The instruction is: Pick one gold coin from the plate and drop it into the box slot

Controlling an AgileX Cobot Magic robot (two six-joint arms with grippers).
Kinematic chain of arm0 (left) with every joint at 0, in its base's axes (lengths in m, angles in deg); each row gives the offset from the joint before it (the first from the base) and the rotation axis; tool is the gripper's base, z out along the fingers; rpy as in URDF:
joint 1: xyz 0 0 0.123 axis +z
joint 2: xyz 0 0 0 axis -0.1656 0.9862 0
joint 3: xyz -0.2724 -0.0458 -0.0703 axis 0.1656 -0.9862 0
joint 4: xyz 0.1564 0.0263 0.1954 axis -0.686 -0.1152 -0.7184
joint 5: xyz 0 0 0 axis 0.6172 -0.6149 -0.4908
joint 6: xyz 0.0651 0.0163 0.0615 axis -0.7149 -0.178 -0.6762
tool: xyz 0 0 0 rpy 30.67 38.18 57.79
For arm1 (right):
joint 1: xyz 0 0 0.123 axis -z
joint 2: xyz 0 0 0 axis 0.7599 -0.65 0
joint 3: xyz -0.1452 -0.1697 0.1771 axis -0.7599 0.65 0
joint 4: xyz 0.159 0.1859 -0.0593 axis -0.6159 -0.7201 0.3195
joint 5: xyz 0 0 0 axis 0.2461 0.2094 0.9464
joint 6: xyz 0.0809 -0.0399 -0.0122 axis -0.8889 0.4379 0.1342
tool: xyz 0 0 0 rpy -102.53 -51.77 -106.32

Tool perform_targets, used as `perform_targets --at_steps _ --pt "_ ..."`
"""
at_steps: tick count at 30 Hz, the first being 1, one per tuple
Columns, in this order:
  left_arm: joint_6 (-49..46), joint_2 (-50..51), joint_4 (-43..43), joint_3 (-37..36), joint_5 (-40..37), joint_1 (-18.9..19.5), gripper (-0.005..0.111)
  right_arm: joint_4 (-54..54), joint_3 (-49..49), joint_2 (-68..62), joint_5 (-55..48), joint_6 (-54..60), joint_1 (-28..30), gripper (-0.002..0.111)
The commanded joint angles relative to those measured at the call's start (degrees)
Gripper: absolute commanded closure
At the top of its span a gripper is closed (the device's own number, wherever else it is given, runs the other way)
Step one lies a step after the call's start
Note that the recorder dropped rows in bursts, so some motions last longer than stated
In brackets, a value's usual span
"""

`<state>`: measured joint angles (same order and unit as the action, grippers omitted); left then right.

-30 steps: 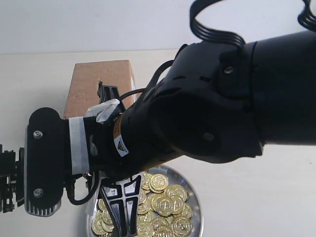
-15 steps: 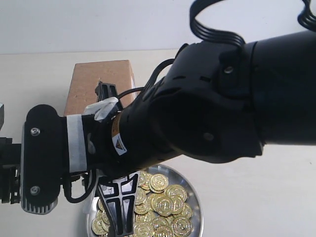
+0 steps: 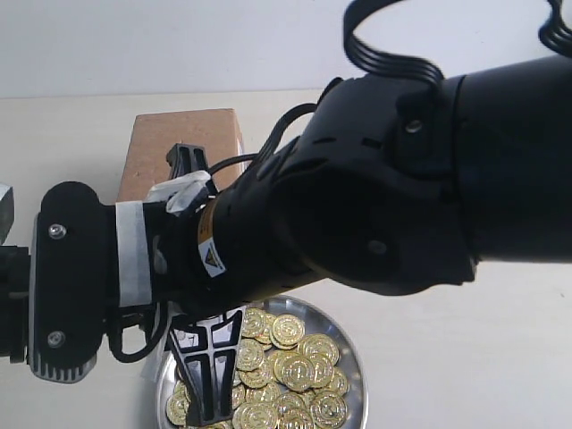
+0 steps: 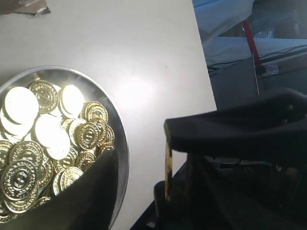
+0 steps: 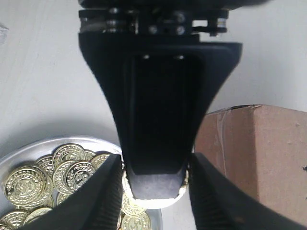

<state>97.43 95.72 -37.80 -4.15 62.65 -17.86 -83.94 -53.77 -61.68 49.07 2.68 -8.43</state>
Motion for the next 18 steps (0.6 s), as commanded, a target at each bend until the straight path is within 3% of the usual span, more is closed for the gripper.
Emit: perform_targets --at_steps 1,6,9,14,18 --pt "-0.87 0.35 1.71 0.16 0.97 -0.46 0.062 -0.28 -0.20 0.62 1.16 -0.13 -0.10 0.072" --pt "-1.11 0.35 1.59 0.87 1.56 -0.46 0.064 -0.28 -0.20 0.62 1.80 -0.13 -0.10 0.072" --pt "-1.11 0.35 1.72 1.45 2.27 -0.46 0.075 -0.28 -0.20 0.62 2.39 -0.13 -0.10 0.072" --pt "-1.11 0.35 1.14 1.67 2.54 -0.46 0.107 -0.28 -0.20 0.62 2.81 -0.13 -0.10 0.072" --pt "-1.27 0.35 1.13 1.67 3.24 -0.46 0.107 -0.28 -0.20 0.62 2.78 -0.13 -0.10 0.072"
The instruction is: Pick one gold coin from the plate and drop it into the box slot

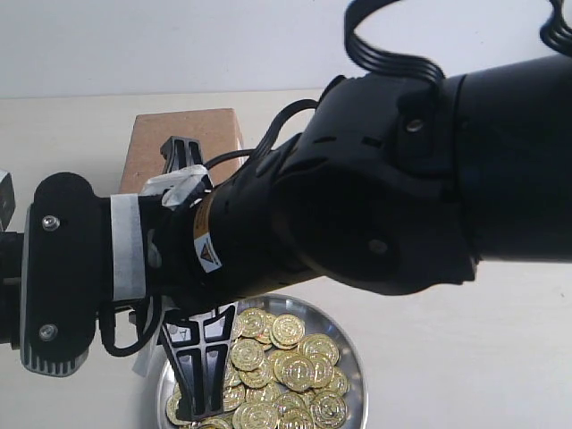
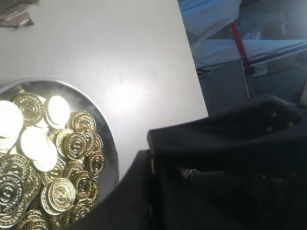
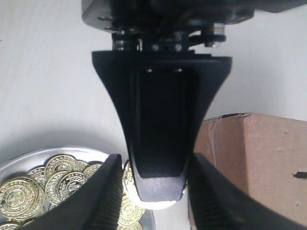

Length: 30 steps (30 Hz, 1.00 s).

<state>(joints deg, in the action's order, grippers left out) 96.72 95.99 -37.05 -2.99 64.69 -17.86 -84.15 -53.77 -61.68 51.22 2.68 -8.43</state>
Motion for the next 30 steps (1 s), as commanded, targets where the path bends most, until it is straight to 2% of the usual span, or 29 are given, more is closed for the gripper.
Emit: perform_targets --at_steps 1,6,14,20,23,25,26,28,30 --pt "-0.56 0.07 0.38 0.51 1.56 -0.46 0.107 -0.06 -0.20 0.62 0.63 -0.13 -0.10 0.072" --pt "-0.56 0.07 0.38 0.51 2.36 -0.46 0.107 -0.06 -0.20 0.62 1.56 -0.41 -0.10 0.071" --pt "-0.67 0.07 0.38 0.51 3.21 -0.46 0.107 0.52 -0.20 0.62 -0.31 -5.58 -0.10 0.052" --pt "-1.72 0.07 0.38 0.51 2.68 -0.46 0.107 0.95 -0.20 0.62 -0.73 -6.60 -0.10 0.047" --pt "-1.72 0.07 -0.48 1.53 2.11 -0.33 0.107 5.62 -0.20 1.35 -1.07 -9.37 -0.10 0.044" --pt "-1.03 0.07 -1.71 3.01 1.19 -0.33 0.107 13.58 -0.20 2.79 -2.66 -16.06 -0.10 0.043" --pt "0.54 0.07 -3.44 4.22 -0.45 -0.33 0.107 21.04 -0.20 3.93 -4.90 -22.98 -0.10 0.042" --pt "3.47 -0.27 -6.17 5.84 -4.60 -0.33 0.107 29.43 -0.20 5.20 -10.06 -34.43 -0.10 0.043" --pt "6.80 -1.65 -8.73 7.60 -9.65 -0.33 0.107 32.10 -0.20 6.28 -17.28 -41.98 -0.10 0.045"
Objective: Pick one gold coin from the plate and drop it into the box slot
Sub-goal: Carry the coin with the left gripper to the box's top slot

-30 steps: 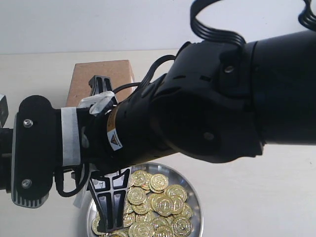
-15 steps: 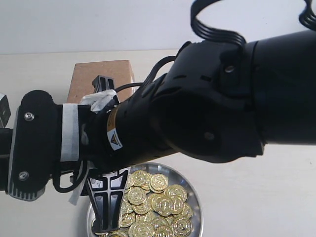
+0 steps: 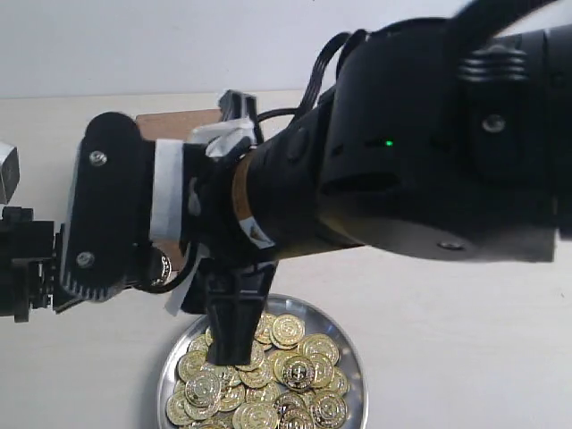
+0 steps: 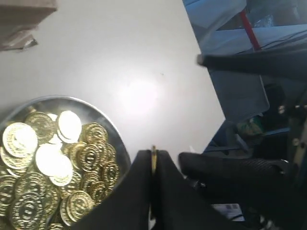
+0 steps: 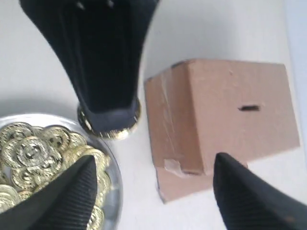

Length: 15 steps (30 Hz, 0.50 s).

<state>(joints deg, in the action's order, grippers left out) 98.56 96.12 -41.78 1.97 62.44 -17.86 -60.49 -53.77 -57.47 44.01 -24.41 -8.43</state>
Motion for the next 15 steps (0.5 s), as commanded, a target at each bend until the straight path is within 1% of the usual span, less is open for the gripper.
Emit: perform_targets --at_steps 1,2,3,4,5,6,7,8,9,11,13,15 --pt "8.01 -2.43 -6.18 4.23 -10.29 -0.33 0.107 8.20 -0.20 2.14 -13.50 -19.16 -0.10 0.049" --pt "9.91 -3.22 -7.98 5.80 -11.73 -0.45 0.107 8.20 -0.20 2.14 -15.52 -22.67 -0.10 0.054" --pt "11.92 -3.95 -9.70 7.70 -12.55 -0.45 0.107 8.20 -0.20 2.14 -17.31 -26.36 -0.10 0.066" --pt "14.19 -4.31 -11.33 9.34 -12.68 -0.45 0.107 7.77 -0.20 2.14 -18.36 -27.29 -0.10 0.076" --pt "14.40 -4.56 -12.45 11.35 -12.68 -0.78 0.107 7.77 -0.20 2.14 -19.45 -28.47 -0.10 0.089" --pt "14.40 -4.66 -12.72 12.64 -13.52 -1.62 0.107 7.77 -0.20 2.14 -19.84 -29.01 -0.10 0.098" --pt "14.40 -4.66 -13.26 14.18 -15.77 -3.32 0.107 6.75 -0.20 2.14 -19.98 -29.01 -0.10 0.108" --pt "14.40 -4.66 -13.24 15.16 -18.27 -5.02 0.107 6.24 -0.20 2.14 -19.98 -29.01 -0.10 0.108" --pt "14.40 -4.66 -13.24 16.01 -22.98 -7.64 0.107 5.33 -0.20 2.14 -20.60 -28.90 -0.10 0.108" --pt "14.40 -4.66 -13.29 16.91 -30.67 -10.88 0.107 5.07 -0.20 2.14 -21.49 -28.89 -0.10 0.108" --pt "14.40 -4.66 -13.29 18.02 -37.02 -13.31 0.107 4.96 -0.20 2.14 -22.53 -28.89 -0.10 0.108" --pt "14.40 -4.66 -13.29 18.92 -42.33 -14.72 0.107 4.84 -0.20 2.14 -23.25 -28.89 -0.10 0.108"
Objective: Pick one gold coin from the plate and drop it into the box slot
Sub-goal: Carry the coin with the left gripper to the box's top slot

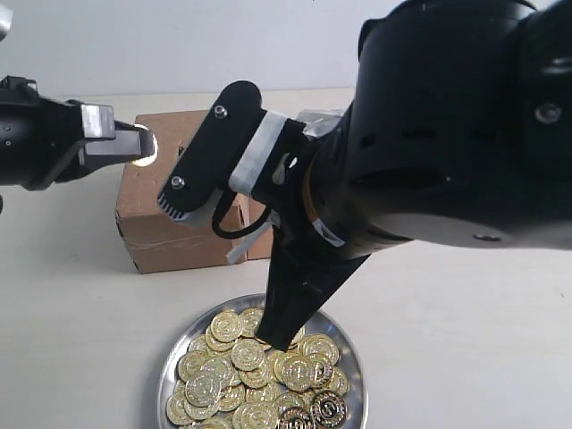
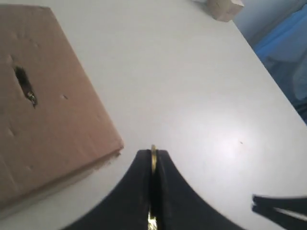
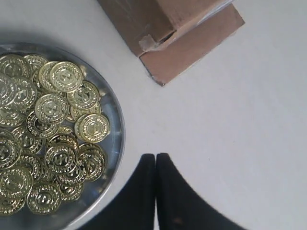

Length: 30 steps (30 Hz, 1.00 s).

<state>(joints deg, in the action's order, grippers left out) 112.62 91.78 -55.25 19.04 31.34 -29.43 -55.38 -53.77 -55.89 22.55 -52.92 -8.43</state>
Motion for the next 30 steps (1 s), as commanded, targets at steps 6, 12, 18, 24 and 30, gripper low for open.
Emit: perform_targets --at_steps 6,12,18,24,30 --pt "0.34 -0.32 0.18 4.87 -15.49 -5.01 0.107 -2.03 -0.20 0.57 -1.61 -0.51 -0.10 0.108" --pt "0.13 -0.32 0.18 5.39 -14.09 -7.81 0.107 -2.64 -0.20 0.57 -0.55 -0.65 -0.10 0.108" --pt "0.20 -0.32 0.18 5.39 -16.48 -10.65 0.107 -2.64 -0.20 0.57 1.06 -0.65 -0.10 0.108" --pt "0.20 -0.32 0.70 5.39 -18.37 -13.97 0.107 -2.69 -0.20 0.57 3.05 -0.65 -0.10 0.108" --pt "-2.06 -0.37 2.29 5.39 -18.55 -14.52 0.107 -2.84 -0.20 0.57 4.00 -0.65 -0.10 0.108"
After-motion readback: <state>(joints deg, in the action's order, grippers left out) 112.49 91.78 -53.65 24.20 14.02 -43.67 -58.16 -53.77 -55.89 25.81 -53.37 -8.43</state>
